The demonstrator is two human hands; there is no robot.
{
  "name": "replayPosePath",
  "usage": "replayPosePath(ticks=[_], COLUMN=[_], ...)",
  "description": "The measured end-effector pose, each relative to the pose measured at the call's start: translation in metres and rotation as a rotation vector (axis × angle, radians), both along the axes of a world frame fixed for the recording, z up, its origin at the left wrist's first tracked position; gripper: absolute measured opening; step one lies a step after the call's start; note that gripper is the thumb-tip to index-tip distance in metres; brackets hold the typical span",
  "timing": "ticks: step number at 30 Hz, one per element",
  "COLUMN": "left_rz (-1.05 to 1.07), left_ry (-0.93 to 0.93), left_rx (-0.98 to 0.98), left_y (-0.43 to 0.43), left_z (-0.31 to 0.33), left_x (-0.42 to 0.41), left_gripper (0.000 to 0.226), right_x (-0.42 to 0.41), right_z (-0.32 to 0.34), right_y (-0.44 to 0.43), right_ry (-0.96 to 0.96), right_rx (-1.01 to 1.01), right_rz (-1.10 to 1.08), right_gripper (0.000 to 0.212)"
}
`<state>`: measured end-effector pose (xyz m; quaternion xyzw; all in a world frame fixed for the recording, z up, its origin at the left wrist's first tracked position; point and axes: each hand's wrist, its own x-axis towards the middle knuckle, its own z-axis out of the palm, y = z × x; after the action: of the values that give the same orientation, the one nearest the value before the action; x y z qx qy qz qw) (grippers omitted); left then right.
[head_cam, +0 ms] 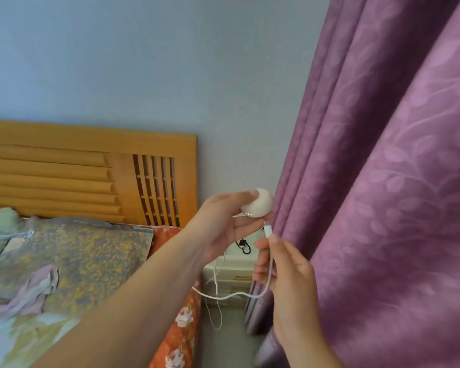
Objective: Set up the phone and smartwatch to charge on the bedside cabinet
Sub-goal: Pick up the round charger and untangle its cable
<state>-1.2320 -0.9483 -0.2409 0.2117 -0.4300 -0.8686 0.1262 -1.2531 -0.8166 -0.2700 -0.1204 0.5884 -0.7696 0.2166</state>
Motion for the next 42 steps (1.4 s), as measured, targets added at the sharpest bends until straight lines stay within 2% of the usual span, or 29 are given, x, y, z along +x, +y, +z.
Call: replayPosePath(ticks=[4, 8, 13, 18, 25, 42], left_rz=[0.016, 0.012, -0.007, -0.005, -0.059, -0.018], left_ry=[0.011, 0.038, 0.001, 0.000, 0.013, 0.046], left_rx=[-0.012, -0.031, -0.040, -0.072, -0.064, -0.098], left_y=[0.017, 0.032, 0.042, 0.043, 0.039, 0.027], left_z=[0.013, 0.014, 0.020, 0.025, 0.033, 0.048], left_x=[0.001, 0.003, 0.006, 0.006, 0.012, 0.019], left_gripper=[0.026, 0.034, 0.033, 0.045, 0.031, 0.030], right_x=[-0.002, -0.004, -0.001, 0.003, 0.007, 0.012], right_z=[0.014, 0.020, 0.029, 0.038, 0.046, 0.061], right_y=[0.023, 0.039, 0.044, 0.042, 0.034, 0.019], right_ry=[0.048, 0.052, 0.014, -0.043, -0.059, -0.017], right_rx=[0.017, 0.009, -0.052, -0.098, -0.086, -0.042], right_rz=[-0.020, -0.031, 0.030, 0.054, 0.038, 0.110], right_gripper=[0.033, 0.034, 0.030, 0.028, 0.028, 0.028])
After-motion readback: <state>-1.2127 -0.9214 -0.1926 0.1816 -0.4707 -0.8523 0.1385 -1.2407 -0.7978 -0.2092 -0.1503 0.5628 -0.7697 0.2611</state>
